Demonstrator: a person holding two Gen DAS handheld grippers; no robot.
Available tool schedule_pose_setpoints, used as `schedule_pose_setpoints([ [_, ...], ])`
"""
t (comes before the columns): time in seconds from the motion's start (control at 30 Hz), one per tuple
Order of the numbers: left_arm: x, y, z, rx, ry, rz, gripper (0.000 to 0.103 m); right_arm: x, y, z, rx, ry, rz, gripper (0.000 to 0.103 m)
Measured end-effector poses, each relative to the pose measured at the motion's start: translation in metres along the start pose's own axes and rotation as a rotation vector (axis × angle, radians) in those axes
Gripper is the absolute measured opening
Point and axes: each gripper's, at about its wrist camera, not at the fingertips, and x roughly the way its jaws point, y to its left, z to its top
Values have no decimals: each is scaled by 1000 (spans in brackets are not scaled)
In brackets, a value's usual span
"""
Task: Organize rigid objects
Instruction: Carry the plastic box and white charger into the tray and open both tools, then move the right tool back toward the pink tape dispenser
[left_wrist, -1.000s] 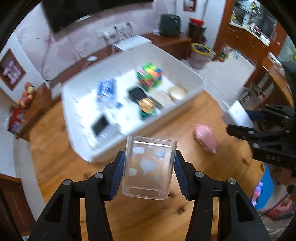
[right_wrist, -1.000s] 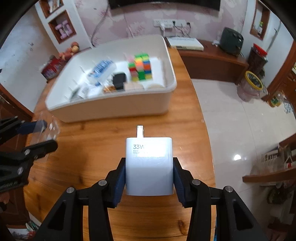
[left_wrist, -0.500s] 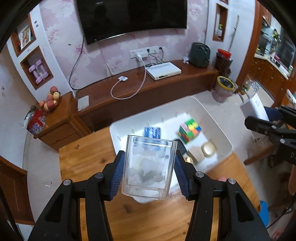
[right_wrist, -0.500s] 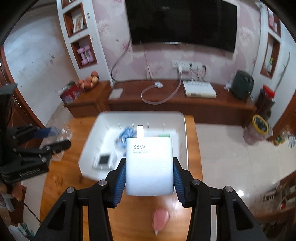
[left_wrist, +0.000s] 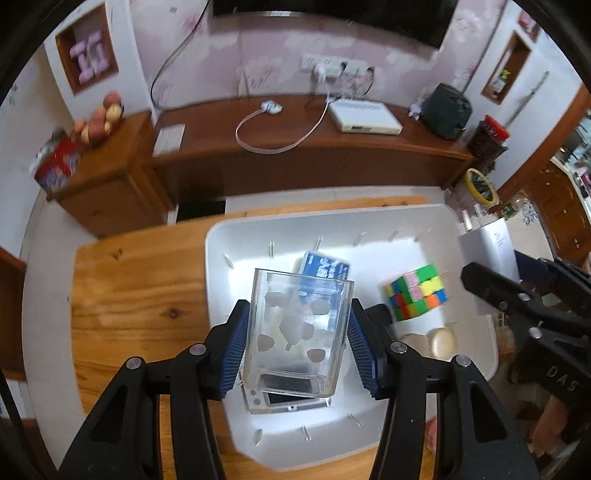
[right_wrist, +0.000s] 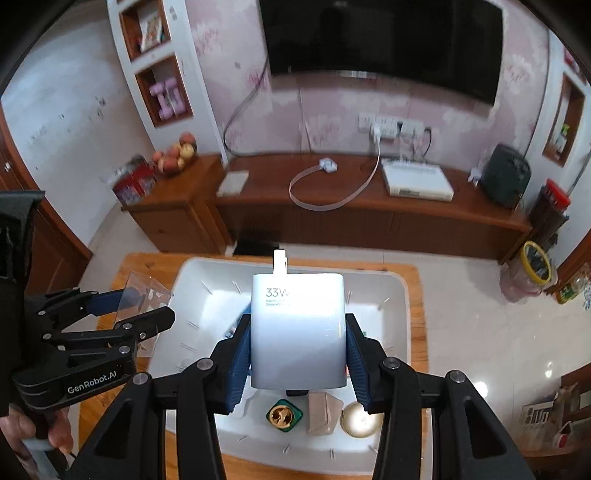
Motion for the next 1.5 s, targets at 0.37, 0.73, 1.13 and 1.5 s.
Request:
schedule_pose_setpoints([
  [0.37,59,-8,-6,18,84,61,56,106,2,-9,-6,201,-7,47],
  [0.73,79,-7,-10,9,128,112,64,128,4,-9,-63,240,-18,52],
  [1.13,45,-5,-16,-14,90,67,87,84,-10,-10,-13,159,5,56],
  [1.5,-9,-20,-28,28,19,27,87,14,-21,-21,49,55,9,60],
])
